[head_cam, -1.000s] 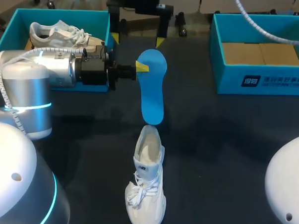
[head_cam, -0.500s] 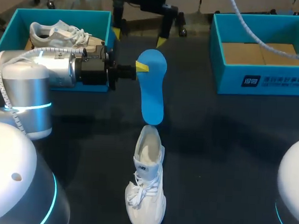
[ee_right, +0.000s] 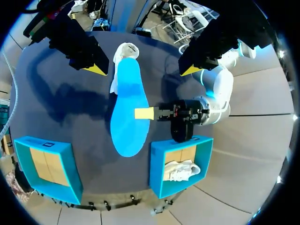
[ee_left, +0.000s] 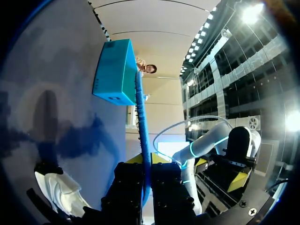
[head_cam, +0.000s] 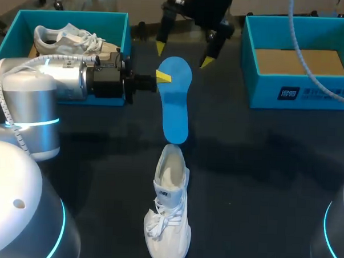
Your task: Take the shoe out of the shoebox, open the shoe tongue, remove and reinsert the insole, then place the shoe into the shoebox
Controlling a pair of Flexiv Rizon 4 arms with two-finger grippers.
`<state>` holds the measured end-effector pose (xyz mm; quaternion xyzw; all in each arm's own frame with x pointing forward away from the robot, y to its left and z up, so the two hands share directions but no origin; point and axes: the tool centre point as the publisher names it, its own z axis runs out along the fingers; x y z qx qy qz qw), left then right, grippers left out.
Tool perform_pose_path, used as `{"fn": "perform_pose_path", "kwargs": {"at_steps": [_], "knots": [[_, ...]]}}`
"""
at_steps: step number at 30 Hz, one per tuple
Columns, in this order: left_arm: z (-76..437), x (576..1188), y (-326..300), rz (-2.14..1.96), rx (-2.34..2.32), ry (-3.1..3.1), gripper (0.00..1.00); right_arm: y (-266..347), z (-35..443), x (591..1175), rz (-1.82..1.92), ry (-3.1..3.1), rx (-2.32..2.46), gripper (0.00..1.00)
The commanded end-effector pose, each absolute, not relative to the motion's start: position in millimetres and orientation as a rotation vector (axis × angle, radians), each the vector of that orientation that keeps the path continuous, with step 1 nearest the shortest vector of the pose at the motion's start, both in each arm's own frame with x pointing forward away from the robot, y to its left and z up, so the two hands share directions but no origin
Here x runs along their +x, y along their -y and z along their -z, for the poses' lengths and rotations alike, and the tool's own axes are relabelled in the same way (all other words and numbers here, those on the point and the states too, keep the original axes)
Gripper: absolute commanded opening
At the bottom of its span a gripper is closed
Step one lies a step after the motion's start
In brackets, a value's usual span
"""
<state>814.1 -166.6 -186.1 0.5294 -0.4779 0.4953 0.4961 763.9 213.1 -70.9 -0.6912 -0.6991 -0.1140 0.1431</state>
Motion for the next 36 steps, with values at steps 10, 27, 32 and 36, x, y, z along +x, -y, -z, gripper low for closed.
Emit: {"fn": "perform_pose_path", "kwargs": {"at_steps": [10,27,32,36], "knots": [[187,814,167,-1.202,1.282,1.156,0.00,-205,77,762,0.479,1.934,-1.905,1.00],[187,814,167,-1.202,1.282,1.156,0.00,-186,94,758,0.841,1.930,-1.717,1.00],[187,814,167,-1.202,1.282,1.156,0.00,-178,108,760,0.910,1.840,-1.626,1.00],[187,814,167,-1.202,1.282,1.156,0.00,-178,108,760,0.910,1.840,-1.626,1.00]]}}
